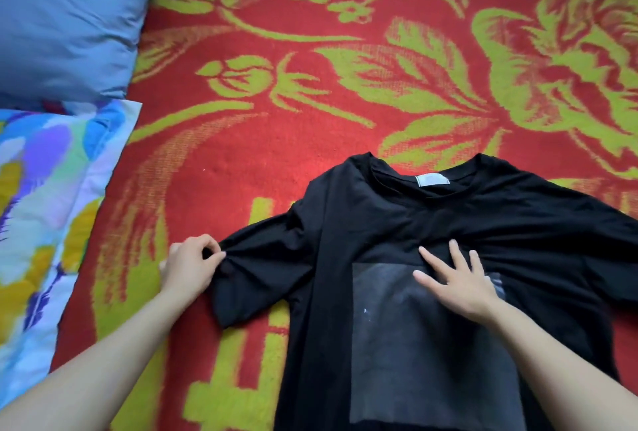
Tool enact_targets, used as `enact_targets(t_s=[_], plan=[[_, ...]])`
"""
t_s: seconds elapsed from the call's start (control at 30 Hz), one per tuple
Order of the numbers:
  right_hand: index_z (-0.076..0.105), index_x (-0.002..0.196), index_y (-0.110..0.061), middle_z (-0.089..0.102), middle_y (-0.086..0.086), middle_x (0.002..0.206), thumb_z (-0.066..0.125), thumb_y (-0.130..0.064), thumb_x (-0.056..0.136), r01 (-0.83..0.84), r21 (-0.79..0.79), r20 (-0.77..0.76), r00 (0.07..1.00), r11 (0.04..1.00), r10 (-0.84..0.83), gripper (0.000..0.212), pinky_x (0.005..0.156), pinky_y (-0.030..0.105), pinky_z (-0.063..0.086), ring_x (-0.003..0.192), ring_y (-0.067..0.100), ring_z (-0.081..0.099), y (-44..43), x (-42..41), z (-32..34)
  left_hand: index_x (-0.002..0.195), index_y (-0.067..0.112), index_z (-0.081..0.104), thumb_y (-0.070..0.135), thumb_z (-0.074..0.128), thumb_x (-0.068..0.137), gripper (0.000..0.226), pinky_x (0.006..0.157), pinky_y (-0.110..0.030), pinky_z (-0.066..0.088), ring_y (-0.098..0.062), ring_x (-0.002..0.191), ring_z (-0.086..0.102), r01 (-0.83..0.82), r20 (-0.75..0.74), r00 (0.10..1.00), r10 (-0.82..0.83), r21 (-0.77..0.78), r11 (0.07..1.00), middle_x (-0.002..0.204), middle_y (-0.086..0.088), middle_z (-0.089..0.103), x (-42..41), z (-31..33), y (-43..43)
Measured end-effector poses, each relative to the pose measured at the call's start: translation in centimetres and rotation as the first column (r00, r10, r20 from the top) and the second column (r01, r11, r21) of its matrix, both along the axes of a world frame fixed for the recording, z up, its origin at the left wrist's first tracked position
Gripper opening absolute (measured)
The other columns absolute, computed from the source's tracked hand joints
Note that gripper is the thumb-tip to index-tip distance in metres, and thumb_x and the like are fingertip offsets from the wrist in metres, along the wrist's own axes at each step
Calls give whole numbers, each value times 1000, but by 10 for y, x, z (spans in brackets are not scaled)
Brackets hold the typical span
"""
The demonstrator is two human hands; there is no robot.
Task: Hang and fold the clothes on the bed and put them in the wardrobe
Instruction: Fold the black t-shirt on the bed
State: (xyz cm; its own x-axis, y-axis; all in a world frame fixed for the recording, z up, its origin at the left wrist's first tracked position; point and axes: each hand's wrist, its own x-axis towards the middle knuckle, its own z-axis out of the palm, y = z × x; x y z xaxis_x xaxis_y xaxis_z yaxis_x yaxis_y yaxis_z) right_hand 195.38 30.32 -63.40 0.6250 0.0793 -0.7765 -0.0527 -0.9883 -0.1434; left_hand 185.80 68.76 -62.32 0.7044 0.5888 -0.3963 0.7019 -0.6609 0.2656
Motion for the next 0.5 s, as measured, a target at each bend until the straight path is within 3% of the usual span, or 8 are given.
enact_targets(t_s=[0.1, 0.17, 0.23, 0.3, 0.4, 0.43, 0.5], plan=[[23, 144, -45, -4, 4, 159, 34, -59, 93, 80, 86, -16, 997, 993, -79, 54, 116, 40, 3, 145, 30, -6, -1, 9, 15, 77, 17, 57, 18, 62, 87, 11, 84, -39, 36, -33, 96, 57, -90, 189, 979, 82, 34, 995, 89, -12, 65, 14, 21, 18], [30, 144, -39, 7, 7, 158, 34, -56, 94, 64, 87, 93, 993, 994, -72, 52, 115, 40, 11, 145, 27, 3, 3, 5, 24, 75, 16, 55, 15, 62, 86, 14, 82, -41, 41, -33, 89, 58, -136, 291, 948, 127, 12, 991, 84, -10, 63, 17, 39, 44], [35, 142, -35, 15, 7, 157, 36, -52, 95, 12, 75, 263, 964, 997, -32, 50, 112, 39, 18, 144, 23, 9, 14, -8, 34, 73, 14, 54, 11, 63, 85, 15, 73, -37, 41, -34, 85, 60, -86, 251, 964, 92, -36, 996, 80, -10, 61, 13, 47, 64], [42, 140, -28, 19, 8, 155, 40, -47, 96, -22, 154, 361, 932, 988, -35, 48, 112, 36, 18, 143, 21, 12, 34, -27, 40, 88, 7, 60, 12, 63, 87, 6, 74, -36, 40, -37, 93, 60, -106, 207, 969, 138, -154, 982, 88, -17, 62, 4, 44, 68], [43, 139, -27, 19, 6, 155, 42, -45, 96, -65, 273, 356, 934, 960, -38, 47, 111, 31, 17, 143, 17, 12, 69, -60, 46, 127, -4, 47, 25, 58, 92, 47, 98, -36, 34, -33, 121, 47, -270, 92, 946, 311, -308, 912, 128, -25, 51, -15, 29, 53], [42, 139, -28, 18, 5, 156, 42, -45, 96, -81, 306, 343, 939, 948, -30, 47, 111, 30, 17, 143, 16, 12, 78, -72, 46, 131, -5, 44, 28, 56, 93, 52, 101, -36, 33, -32, 124, 45, -317, 50, 935, 352, -332, 888, 133, -24, 47, -21, 23, 48], [40, 140, -30, 15, 1, 156, 41, -47, 96, -111, 355, 315, 949, 928, -7, 47, 111, 27, 15, 143, 14, 10, 89, -96, 45, 127, -3, 48, 29, 59, 91, 49, 94, -39, 40, -32, 114, 51, -411, 13, 892, 452, -394, 822, 125, -22, 53, -32, 17, 38]])
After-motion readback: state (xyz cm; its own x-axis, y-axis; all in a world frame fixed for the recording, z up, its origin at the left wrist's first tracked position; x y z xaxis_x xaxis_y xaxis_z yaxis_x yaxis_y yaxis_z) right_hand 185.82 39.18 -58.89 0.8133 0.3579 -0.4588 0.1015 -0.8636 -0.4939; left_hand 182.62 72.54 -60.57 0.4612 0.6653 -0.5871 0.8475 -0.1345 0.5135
